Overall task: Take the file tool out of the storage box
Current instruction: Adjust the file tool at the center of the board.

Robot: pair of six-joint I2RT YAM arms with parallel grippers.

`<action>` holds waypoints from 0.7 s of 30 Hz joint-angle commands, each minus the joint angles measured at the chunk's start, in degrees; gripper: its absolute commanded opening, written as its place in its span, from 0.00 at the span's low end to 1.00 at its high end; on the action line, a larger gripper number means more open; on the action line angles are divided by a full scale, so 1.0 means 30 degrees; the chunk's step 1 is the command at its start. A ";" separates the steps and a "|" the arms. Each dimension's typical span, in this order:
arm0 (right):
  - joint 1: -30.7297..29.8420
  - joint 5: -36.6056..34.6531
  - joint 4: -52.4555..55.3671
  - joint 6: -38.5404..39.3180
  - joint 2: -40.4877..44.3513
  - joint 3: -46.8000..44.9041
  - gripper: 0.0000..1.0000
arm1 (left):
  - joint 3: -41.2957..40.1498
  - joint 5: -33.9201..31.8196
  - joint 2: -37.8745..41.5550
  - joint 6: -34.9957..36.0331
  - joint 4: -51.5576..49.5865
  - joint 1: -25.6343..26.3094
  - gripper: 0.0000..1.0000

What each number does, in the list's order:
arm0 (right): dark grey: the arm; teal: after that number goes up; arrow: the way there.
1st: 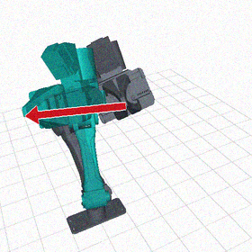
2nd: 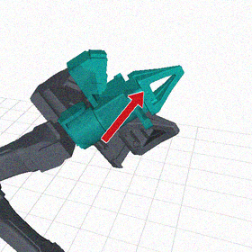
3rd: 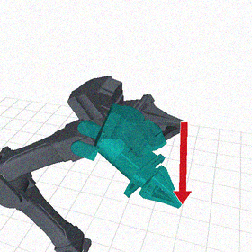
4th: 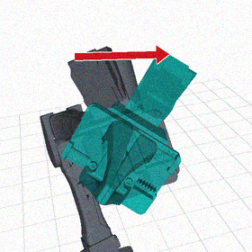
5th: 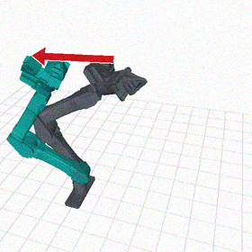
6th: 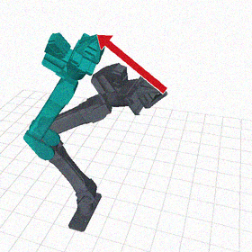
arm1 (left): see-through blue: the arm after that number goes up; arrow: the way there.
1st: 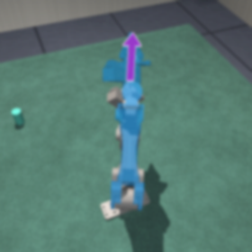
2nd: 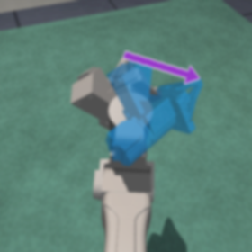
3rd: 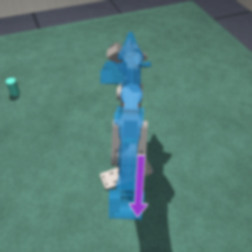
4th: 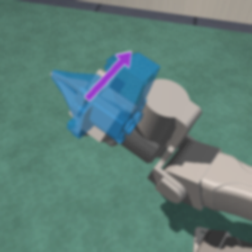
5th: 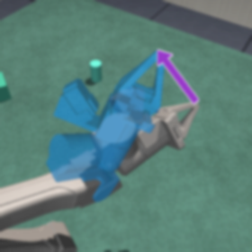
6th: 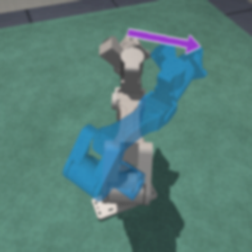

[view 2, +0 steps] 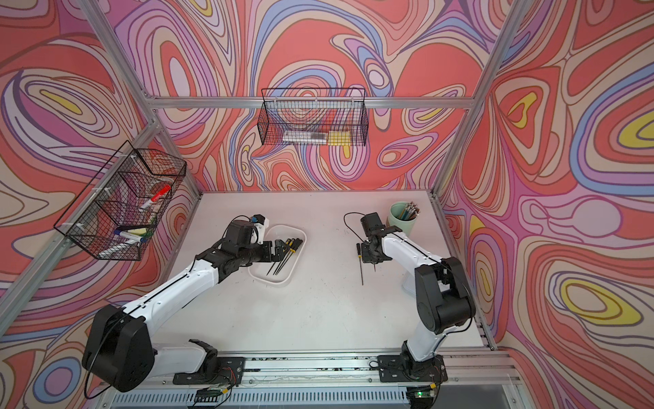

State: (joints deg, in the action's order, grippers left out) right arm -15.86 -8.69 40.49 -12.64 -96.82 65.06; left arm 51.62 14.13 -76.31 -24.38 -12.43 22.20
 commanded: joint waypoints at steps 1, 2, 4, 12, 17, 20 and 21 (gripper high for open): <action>0.0071 0.0759 0.0072 0.0764 -0.0602 0.0550 0.00 | -0.0301 -0.0113 0.0130 0.0334 0.0391 0.0100 0.99; 0.0080 0.0803 0.0039 0.0780 -0.0733 0.0551 0.00 | -0.0323 -0.0111 0.0126 0.0328 0.0392 0.0101 0.99; 0.0078 0.0801 -0.0014 0.0787 -0.0970 0.0551 0.00 | -0.0330 -0.0158 0.0199 0.0313 0.0392 0.0101 0.99; 0.0071 0.0839 -0.0252 0.0422 -0.1451 0.0092 0.00 | -0.0411 -0.0144 0.0279 0.0293 0.0421 0.0101 0.99; 0.0071 0.0796 -0.0399 0.0165 -0.1466 -0.0440 0.00 | -0.0411 -0.0176 0.0213 0.0263 0.0450 0.0101 0.99; 0.0073 0.0794 -0.0425 0.0026 -0.1478 -0.0751 0.00 | -0.0418 -0.0172 0.0137 0.0225 0.0465 0.0096 0.99; 0.0071 0.0804 -0.0430 -0.0004 -0.1456 -0.0838 0.00 | -0.0416 -0.0176 0.0126 0.0220 0.0480 0.0085 0.99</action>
State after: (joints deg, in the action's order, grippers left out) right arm -15.81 -6.39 39.72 -11.68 -100.53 63.70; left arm 50.98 14.11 -76.29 -24.38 -12.40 22.20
